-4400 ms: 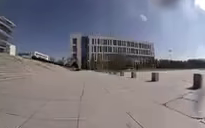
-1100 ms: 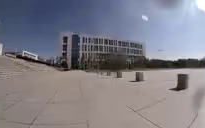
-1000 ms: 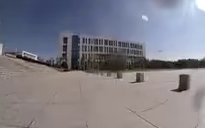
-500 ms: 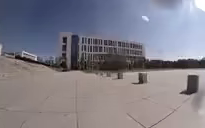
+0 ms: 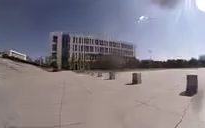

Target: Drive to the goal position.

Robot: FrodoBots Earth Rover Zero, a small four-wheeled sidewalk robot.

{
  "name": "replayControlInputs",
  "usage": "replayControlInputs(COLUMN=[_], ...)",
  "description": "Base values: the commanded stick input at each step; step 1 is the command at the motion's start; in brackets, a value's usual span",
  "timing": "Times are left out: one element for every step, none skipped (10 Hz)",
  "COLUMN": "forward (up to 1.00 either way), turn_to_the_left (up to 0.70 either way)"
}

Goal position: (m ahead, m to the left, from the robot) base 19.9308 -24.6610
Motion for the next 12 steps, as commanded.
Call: replayControlInputs(forward=[0.70, 0.70, 0.70, 0.70, 0.70, 0.70, 0.70, 0.70, 0.70, 0.70, 0.70, 0.70], turn_to_the_left=[-0.27, -0.32, -0.32, -0.32, -0.32, -0.32, -0.32, -0.32, -0.32, -0.32, -0.32, -0.32])
